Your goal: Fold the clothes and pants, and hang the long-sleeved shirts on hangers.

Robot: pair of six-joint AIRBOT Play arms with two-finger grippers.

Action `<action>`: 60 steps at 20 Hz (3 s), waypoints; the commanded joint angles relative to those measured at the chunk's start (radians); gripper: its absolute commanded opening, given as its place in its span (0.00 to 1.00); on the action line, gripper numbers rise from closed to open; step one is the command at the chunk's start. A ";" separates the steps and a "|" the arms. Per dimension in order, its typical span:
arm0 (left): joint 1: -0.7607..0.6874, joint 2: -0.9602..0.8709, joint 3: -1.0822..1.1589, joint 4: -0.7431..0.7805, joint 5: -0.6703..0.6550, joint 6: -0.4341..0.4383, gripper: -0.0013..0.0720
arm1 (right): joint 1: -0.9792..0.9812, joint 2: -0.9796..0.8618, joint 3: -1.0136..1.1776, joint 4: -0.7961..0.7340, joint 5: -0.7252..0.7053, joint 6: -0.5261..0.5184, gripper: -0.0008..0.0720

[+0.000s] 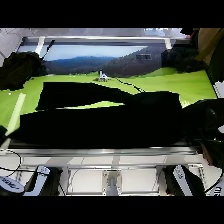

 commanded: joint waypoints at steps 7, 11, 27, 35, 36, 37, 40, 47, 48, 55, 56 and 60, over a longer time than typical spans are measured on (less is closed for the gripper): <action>0.025 0.004 -0.067 0.101 0.096 -0.062 0.96 | 0.000 0.000 -0.010 -0.040 0.000 0.055 0.39; 0.026 0.037 0.098 0.010 0.156 -0.239 0.98 | 0.000 0.002 0.243 -0.110 0.102 0.056 0.39; -0.363 -0.556 0.275 -0.447 0.159 -0.216 0.97 | 0.001 -0.035 0.433 0.313 -0.058 0.134 0.38; -0.365 -0.640 0.275 -0.658 0.222 -0.068 0.86 | 0.001 -0.035 0.433 0.390 0.000 0.134 0.38; -0.365 -0.649 0.275 -0.712 0.220 -0.045 0.86 | 0.001 -0.035 0.433 0.391 0.004 0.134 0.38; -0.365 -0.657 0.275 -0.743 0.214 -0.027 0.85 | 0.001 -0.035 0.433 0.391 0.009 0.134 0.38; -0.375 -0.674 0.275 -0.705 0.207 -0.020 0.80 | 0.001 -0.035 0.433 0.391 0.027 0.134 0.38; -0.365 -0.678 0.275 -0.659 0.175 -0.020 0.80 | 0.001 -0.035 0.433 0.389 0.036 0.132 0.38; -0.377 -0.683 0.275 -0.661 0.186 -0.020 0.80 | 0.001 -0.035 0.433 0.389 0.037 0.132 0.38; -0.464 -0.698 0.275 -0.712 0.311 -0.018 0.40 | 0.001 -0.035 0.433 0.389 0.054 0.132 0.38; -0.464 -0.698 0.275 -0.715 0.329 -0.013 0.31 | 0.001 -0.035 0.433 0.389 0.054 0.132 0.38; -0.462 -0.698 0.275 -0.715 0.355 -0.011 0.02 | 0.001 -0.035 0.433 0.389 0.054 0.132 0.38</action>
